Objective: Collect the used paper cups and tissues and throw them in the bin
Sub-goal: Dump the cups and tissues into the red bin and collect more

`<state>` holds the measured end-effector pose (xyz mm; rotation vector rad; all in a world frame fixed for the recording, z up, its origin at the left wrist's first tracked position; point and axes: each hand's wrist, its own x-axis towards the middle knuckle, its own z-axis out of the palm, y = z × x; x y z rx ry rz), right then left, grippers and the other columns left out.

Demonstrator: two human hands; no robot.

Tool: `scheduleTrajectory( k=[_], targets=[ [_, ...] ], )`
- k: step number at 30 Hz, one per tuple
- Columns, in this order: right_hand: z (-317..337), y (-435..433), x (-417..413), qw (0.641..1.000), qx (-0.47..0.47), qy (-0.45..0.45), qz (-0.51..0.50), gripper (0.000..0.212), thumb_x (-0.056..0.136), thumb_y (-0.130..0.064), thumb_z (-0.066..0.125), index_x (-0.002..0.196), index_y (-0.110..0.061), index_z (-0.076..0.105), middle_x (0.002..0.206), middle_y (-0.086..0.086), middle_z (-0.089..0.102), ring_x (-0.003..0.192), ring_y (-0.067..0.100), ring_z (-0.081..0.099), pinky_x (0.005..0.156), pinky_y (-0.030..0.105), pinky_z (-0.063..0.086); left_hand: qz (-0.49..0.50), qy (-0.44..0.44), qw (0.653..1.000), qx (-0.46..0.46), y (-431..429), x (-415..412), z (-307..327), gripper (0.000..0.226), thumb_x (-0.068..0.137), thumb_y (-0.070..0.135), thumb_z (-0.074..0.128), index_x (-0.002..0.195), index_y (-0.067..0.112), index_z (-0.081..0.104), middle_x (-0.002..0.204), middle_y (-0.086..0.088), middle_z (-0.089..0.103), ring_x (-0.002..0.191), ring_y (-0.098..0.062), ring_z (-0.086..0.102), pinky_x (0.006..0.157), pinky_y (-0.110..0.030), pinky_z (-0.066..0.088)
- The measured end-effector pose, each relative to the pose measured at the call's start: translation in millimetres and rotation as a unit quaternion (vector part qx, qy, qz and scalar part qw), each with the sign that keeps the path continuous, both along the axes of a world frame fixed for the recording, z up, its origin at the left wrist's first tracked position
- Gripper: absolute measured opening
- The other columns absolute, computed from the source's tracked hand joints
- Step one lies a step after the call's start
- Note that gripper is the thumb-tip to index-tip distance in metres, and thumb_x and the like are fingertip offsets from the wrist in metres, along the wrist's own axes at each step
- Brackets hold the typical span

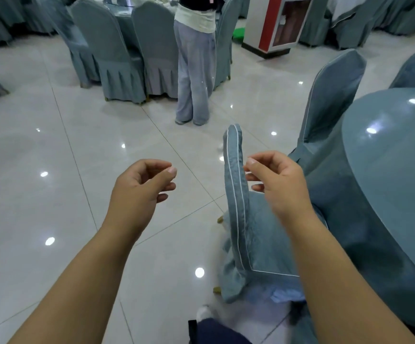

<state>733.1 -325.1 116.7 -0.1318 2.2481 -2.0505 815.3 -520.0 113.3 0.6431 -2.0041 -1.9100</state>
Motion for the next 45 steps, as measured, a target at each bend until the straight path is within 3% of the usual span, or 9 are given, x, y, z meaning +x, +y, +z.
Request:
scheduleTrajectory(
  k=[10, 18, 22, 26, 29, 33, 37, 42, 45],
  targets=[
    [-12.4, -82.0, -167.2, 0.998, -0.002, 0.001, -0.056, 0.008, 0.090, -0.014, 0.062, 0.085, -0.020, 0.063, 0.080, -0.005, 0.067, 0.069, 0.005, 0.062, 0.065, 0.022, 0.050, -0.036, -0.036, 0.999, -0.011, -97.8, -166.3, -22.0, 0.005, 0.087, 0.023, 0.065, 0.092, 0.022, 0.066, 0.096, -0.005, 0.070, 0.081, -0.016, 0.070, 0.075, -0.032, 0.053],
    [-21.6, -103.9, -269.5, 0.993, 0.070, -0.025, -0.087, 0.005, 0.088, -0.021, 0.065, 0.085, -0.025, 0.064, 0.091, 0.000, 0.069, 0.077, 0.010, 0.064, 0.065, 0.023, 0.046, -0.097, -0.102, 0.989, 0.049, -136.0, -289.0, -54.3, 0.007, 0.088, 0.022, 0.064, 0.094, 0.019, 0.067, 0.093, -0.003, 0.070, 0.082, -0.016, 0.070, 0.074, -0.030, 0.051],
    [-34.0, -110.1, -315.8, 0.985, 0.113, -0.036, -0.127, 0.007, 0.087, -0.021, 0.067, 0.083, -0.026, 0.064, 0.087, -0.001, 0.068, 0.074, 0.011, 0.063, 0.066, 0.027, 0.045, -0.157, -0.129, 0.978, 0.047, -159.0, -359.8, -73.4, 0.008, 0.088, 0.022, 0.065, 0.095, 0.018, 0.066, 0.094, -0.004, 0.071, 0.082, -0.017, 0.070, 0.076, -0.032, 0.053],
    [-43.6, -126.0, -362.9, 0.968, 0.182, -0.056, -0.161, 0.003, 0.087, -0.027, 0.067, 0.089, -0.026, 0.064, 0.088, -0.001, 0.068, 0.078, 0.016, 0.064, 0.067, 0.027, 0.045, -0.235, -0.138, 0.962, 0.034, -186.3, -437.8, -84.6, 0.007, 0.088, 0.021, 0.064, 0.094, 0.018, 0.066, 0.094, -0.004, 0.071, 0.081, -0.016, 0.069, 0.077, -0.032, 0.053],
    [-46.6, -145.1, -397.1, 0.956, 0.222, -0.095, -0.166, 0.012, 0.086, -0.033, 0.067, 0.094, -0.025, 0.064, 0.093, -0.002, 0.068, 0.082, 0.014, 0.064, 0.068, 0.026, 0.046, -0.271, -0.145, 0.952, 0.014, -205.5, -493.3, -87.8, 0.008, 0.088, 0.021, 0.065, 0.095, 0.018, 0.066, 0.092, -0.004, 0.071, 0.081, -0.015, 0.069, 0.077, -0.032, 0.054],
    [-57.1, -163.3, -436.5, 0.948, 0.239, -0.151, -0.143, 0.021, 0.084, -0.041, 0.066, 0.097, -0.025, 0.063, 0.091, -0.003, 0.065, 0.083, 0.015, 0.062, 0.068, 0.029, 0.047, -0.322, -0.161, 0.933, -0.009, -214.0, -556.8, -95.6, 0.010, 0.088, 0.022, 0.065, 0.097, 0.017, 0.066, 0.094, -0.005, 0.071, 0.085, -0.017, 0.069, 0.078, -0.032, 0.054],
    [-82.4, -172.6, -479.8, 0.941, 0.220, -0.186, -0.176, 0.023, 0.085, -0.041, 0.065, 0.100, -0.023, 0.062, 0.089, -0.003, 0.063, 0.086, 0.018, 0.064, 0.079, 0.033, 0.053, -0.381, -0.181, 0.906, -0.046, -204.7, -615.2, -116.8, 0.009, 0.088, 0.022, 0.064, 0.096, 0.017, 0.065, 0.095, -0.008, 0.070, 0.086, -0.019, 0.069, 0.078, -0.033, 0.054],
    [-145.3, -176.1, -543.8, 0.925, 0.201, -0.227, -0.228, 0.023, 0.089, -0.041, 0.061, 0.103, -0.024, 0.058, 0.083, -0.009, 0.057, 0.077, 0.007, 0.056, 0.067, 0.025, 0.046, -0.431, -0.198, 0.874, -0.104, -177.9, -701.0, -150.0, 0.006, 0.089, 0.021, 0.064, 0.092, 0.016, 0.065, 0.095, -0.010, 0.069, 0.080, -0.017, 0.068, 0.076, -0.035, 0.053],
    [-191.2, -169.6, -580.1, 0.909, 0.197, -0.271, -0.247, 0.025, 0.091, -0.042, 0.058, 0.107, -0.023, 0.057, 0.090, -0.013, 0.054, 0.078, 0.000, 0.050, 0.063, 0.017, 0.038, -0.462, -0.219, 0.849, -0.130, -153.7, -757.6, -172.9, 0.003, 0.089, 0.021, 0.064, 0.091, 0.018, 0.064, 0.095, -0.009, 0.069, 0.080, -0.017, 0.067, 0.077, -0.035, 0.053]
  ],
)
